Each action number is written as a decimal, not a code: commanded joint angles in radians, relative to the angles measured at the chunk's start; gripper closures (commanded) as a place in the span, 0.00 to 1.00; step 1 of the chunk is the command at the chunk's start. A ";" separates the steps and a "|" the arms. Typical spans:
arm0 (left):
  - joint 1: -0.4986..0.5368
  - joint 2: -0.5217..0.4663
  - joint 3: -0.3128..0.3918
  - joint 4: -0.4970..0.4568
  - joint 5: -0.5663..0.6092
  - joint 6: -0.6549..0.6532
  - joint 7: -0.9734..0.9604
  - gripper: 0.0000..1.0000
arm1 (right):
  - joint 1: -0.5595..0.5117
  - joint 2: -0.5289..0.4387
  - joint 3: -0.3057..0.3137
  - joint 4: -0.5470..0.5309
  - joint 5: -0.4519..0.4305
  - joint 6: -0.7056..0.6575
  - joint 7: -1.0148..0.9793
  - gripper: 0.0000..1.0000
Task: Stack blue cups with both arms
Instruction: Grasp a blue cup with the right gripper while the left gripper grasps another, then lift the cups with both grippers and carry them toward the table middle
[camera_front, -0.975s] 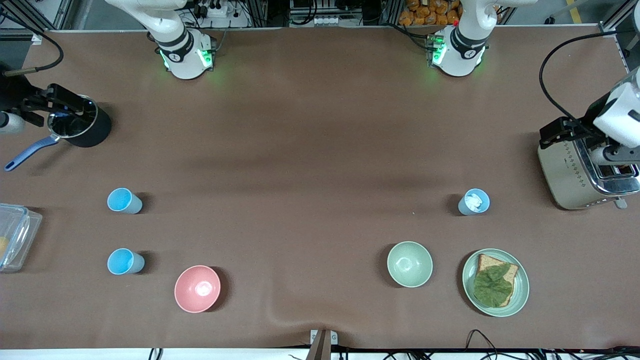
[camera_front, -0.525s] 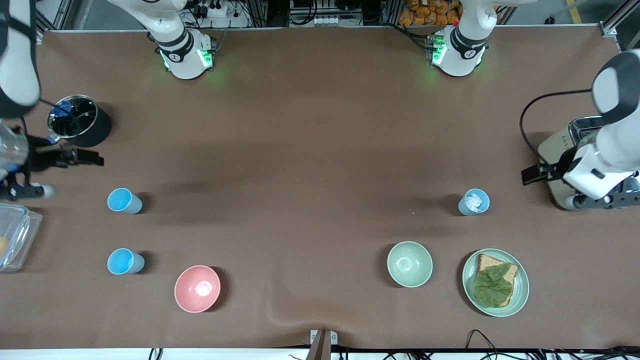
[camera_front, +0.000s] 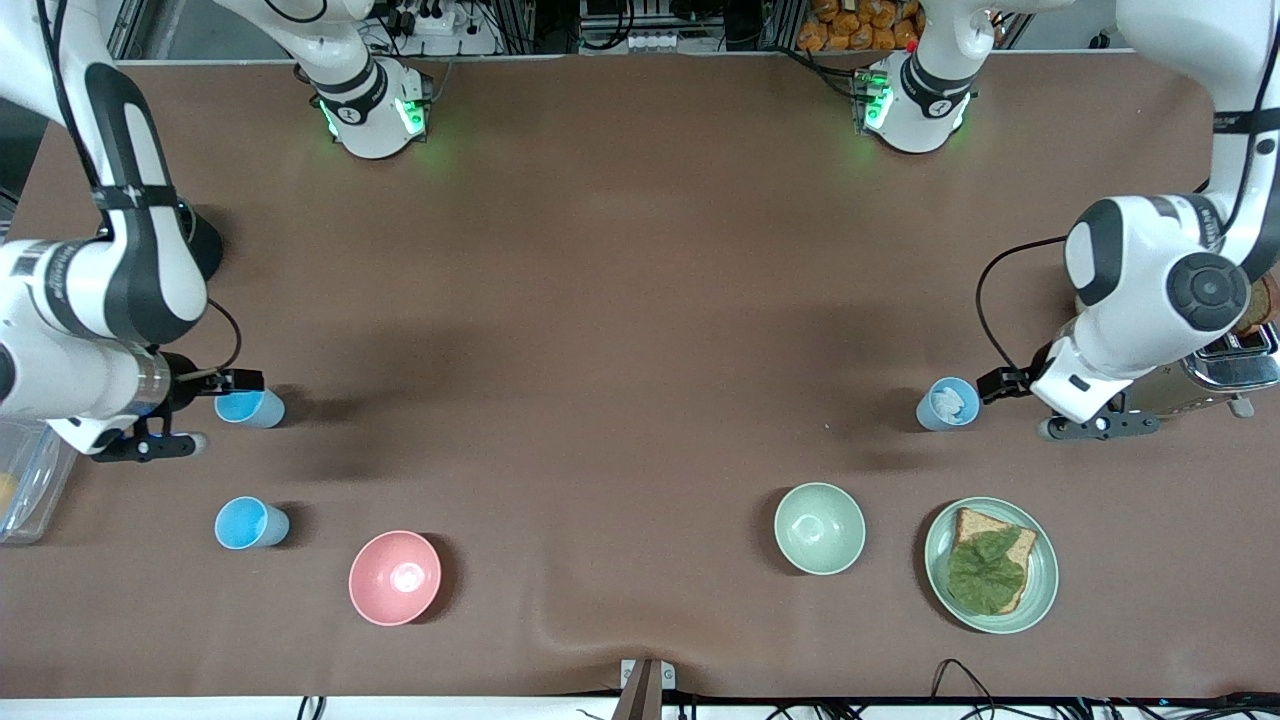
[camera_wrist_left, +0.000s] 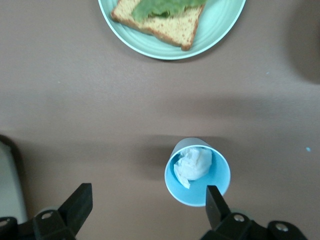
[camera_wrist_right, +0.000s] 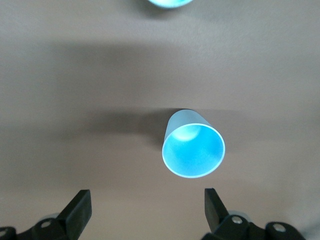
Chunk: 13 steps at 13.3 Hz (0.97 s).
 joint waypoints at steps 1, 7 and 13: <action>0.002 0.060 -0.004 -0.003 -0.023 0.080 0.001 0.00 | -0.021 0.047 0.008 -0.009 -0.016 0.031 -0.007 0.00; 0.002 0.122 -0.030 -0.020 -0.035 0.133 0.003 0.00 | -0.064 0.158 0.009 -0.011 -0.014 0.090 -0.086 0.20; -0.002 0.142 -0.041 -0.030 -0.069 0.133 0.003 0.78 | -0.061 0.163 0.009 -0.011 -0.011 0.101 -0.114 1.00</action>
